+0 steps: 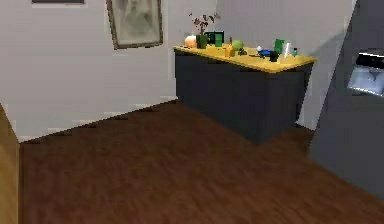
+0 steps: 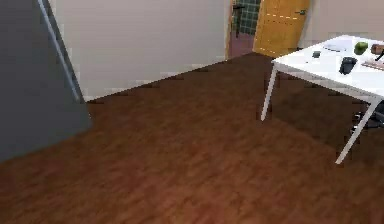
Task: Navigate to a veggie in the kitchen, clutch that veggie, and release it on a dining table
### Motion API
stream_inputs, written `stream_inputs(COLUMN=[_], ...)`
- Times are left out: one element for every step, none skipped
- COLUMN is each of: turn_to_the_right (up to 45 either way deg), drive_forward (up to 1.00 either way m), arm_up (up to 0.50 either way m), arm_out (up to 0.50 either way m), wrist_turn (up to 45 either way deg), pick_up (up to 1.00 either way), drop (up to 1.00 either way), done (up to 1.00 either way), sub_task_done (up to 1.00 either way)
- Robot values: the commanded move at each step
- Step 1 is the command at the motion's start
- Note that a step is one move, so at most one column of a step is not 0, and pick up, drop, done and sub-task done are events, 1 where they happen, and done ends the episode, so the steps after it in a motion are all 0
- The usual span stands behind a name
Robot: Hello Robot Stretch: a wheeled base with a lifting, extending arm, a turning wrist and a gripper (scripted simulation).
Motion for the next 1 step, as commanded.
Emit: stream_inputs(turn_to_the_right=[0.0], drive_forward=[1.00], arm_up=[0.00], arm_out=[0.00], wrist_turn=[0.0], pick_up=[0.00], drop=[0.00], done=[0.00], sub_task_done=[0.00])
